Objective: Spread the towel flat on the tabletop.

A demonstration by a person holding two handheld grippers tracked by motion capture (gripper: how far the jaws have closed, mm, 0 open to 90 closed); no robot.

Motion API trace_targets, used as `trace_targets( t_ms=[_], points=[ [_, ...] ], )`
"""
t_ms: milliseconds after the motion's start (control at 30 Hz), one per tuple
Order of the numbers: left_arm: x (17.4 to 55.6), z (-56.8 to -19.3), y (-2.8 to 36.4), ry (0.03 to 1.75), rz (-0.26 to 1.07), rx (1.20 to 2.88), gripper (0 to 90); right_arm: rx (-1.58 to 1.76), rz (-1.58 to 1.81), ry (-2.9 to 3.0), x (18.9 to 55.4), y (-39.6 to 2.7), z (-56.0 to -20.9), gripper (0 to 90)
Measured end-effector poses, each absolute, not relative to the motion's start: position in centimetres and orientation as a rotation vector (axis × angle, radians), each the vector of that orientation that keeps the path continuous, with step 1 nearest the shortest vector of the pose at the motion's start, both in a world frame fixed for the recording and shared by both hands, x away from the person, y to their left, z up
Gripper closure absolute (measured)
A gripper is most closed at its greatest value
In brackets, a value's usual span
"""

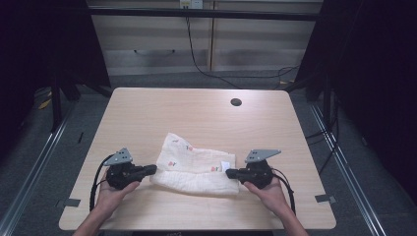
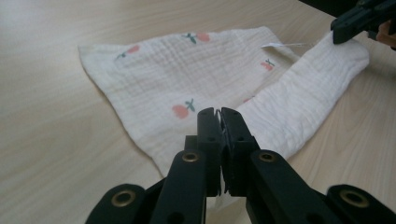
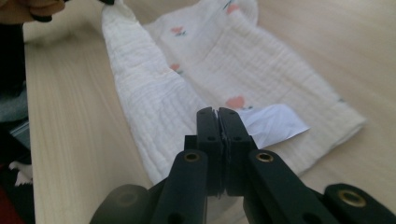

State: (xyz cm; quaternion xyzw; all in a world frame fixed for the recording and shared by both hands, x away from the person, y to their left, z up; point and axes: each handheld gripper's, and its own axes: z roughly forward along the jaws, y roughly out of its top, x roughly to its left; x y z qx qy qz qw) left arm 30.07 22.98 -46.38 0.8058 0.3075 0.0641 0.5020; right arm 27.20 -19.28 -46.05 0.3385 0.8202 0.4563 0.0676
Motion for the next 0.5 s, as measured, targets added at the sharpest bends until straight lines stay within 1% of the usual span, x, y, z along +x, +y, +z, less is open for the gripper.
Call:
trace_targets(
  t_ms=[167,200,233,267,300,333,367,500],
  points=[
    [30.7,-43.4,23.0,0.711,0.199,1.875,88.2,1.013,1.422,2.385,28.1,-20.4,-42.9,88.6],
    [30.9,-42.7,23.0,0.705,0.210,1.857,88.4,1.009,1.444,2.345,28.6,-20.8,-41.3,88.6],
    [31.4,-41.3,22.9,0.693,0.230,1.825,88.4,1.004,1.451,2.326,28.9,-20.9,-40.5,88.6],
    [31.4,-41.3,22.9,0.693,0.230,1.825,88.3,1.004,1.451,2.326,28.9,-20.9,-40.5,88.6],
    [31.6,-40.5,22.8,0.686,0.243,1.812,88.4,0.997,1.481,2.280,29.5,-21.3,-38.9,88.6],
    [32.3,-38.9,22.8,0.676,0.257,1.774,88.4,0.993,1.497,2.258,29.8,-21.5,-38.2,88.7],
    [32.3,-38.9,22.8,0.676,0.257,1.774,88.5,0.993,1.497,2.258,29.8,-21.5,-38.2,88.7],
    [33.7,-36.6,22.4,0.677,0.294,1.735,88.6,0.977,1.512,2.198,31.7,-22.0,-35.1,88.7]
  ],
)
